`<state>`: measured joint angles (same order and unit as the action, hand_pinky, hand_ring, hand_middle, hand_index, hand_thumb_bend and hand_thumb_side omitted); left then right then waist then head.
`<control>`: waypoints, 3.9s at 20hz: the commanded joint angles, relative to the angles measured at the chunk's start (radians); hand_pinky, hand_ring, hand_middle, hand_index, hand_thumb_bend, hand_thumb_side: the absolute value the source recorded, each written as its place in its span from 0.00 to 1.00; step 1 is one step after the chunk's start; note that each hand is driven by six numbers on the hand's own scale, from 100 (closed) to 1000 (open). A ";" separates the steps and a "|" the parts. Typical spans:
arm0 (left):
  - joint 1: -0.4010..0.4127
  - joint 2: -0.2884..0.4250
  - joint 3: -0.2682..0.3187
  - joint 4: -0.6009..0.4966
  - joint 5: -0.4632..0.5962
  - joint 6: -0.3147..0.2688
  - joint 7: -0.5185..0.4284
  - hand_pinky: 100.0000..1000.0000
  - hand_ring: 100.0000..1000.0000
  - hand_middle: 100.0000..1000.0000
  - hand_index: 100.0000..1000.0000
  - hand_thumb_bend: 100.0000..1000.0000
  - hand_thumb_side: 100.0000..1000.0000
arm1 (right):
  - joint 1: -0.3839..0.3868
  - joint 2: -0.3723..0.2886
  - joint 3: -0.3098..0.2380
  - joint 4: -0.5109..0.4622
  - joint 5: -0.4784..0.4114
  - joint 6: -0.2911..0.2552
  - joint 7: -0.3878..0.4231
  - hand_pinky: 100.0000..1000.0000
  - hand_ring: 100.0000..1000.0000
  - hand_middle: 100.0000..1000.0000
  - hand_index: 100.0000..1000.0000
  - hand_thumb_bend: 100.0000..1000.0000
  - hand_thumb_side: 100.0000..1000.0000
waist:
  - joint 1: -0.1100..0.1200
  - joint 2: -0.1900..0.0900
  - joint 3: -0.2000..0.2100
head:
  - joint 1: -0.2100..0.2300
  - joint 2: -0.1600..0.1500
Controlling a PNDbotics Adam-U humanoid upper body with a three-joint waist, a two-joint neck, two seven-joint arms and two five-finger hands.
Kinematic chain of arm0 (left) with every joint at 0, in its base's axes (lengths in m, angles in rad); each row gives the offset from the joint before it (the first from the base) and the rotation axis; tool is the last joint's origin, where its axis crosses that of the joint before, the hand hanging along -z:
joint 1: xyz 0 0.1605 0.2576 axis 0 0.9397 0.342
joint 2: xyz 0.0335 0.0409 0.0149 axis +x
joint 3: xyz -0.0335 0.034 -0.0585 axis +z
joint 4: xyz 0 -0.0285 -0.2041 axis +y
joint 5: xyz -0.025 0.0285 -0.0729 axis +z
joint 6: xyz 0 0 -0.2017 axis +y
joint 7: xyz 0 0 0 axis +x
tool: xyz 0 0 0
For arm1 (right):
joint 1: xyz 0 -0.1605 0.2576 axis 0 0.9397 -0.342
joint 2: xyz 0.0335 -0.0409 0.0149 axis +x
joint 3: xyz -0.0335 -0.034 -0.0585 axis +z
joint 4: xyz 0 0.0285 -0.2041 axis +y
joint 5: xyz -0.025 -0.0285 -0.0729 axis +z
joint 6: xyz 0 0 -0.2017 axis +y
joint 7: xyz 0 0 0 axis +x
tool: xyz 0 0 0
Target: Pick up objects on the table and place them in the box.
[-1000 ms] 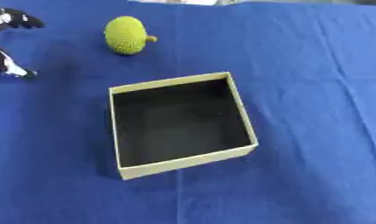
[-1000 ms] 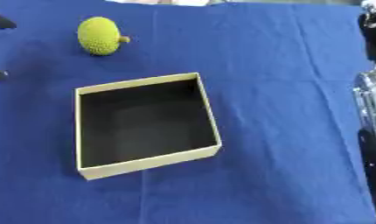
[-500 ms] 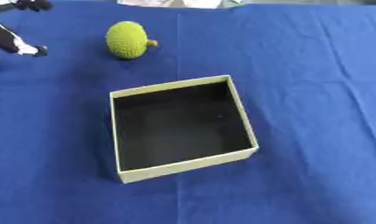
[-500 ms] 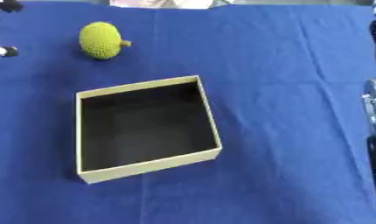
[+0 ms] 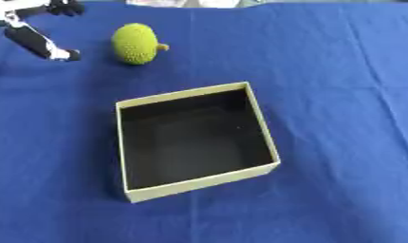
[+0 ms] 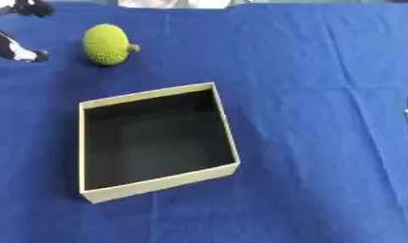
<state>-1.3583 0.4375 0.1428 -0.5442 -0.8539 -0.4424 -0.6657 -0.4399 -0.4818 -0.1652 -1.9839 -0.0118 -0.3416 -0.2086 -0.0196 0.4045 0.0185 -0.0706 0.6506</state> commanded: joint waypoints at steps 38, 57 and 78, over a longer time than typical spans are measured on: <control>-0.014 -0.043 0.008 -0.044 0.019 -0.095 -0.044 1.00 0.93 0.86 0.92 0.44 0.00 | -0.051 0.012 0.002 -0.016 -0.032 -0.002 -0.001 0.72 0.64 0.42 0.63 0.00 0.54 | 0.025 0.011 -0.087 | 0.063 -0.041; 0.001 -0.053 -0.004 -0.025 -0.015 -0.086 -0.093 0.62 0.54 0.54 0.69 0.06 0.03 | -0.042 0.020 -0.001 -0.016 -0.035 0.006 -0.026 0.71 0.64 0.42 0.62 0.00 0.56 | 0.027 0.021 -0.097 | 0.080 -0.036; 0.000 -0.015 -0.020 -0.116 0.006 -0.173 0.214 0.43 0.34 0.36 0.53 0.52 0.00 | -0.021 0.013 -0.001 -0.016 -0.034 0.013 -0.035 0.71 0.63 0.41 0.62 0.00 0.56 | 0.027 -0.007 -0.075 | 0.061 0.002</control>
<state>-1.3372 0.3910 0.1246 -0.6227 -0.8609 -0.6086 -0.4664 -0.4561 -0.4440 -0.1596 -1.9839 -0.0450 -0.3291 -0.2422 0.0097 0.4308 -0.0561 -0.0052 0.6495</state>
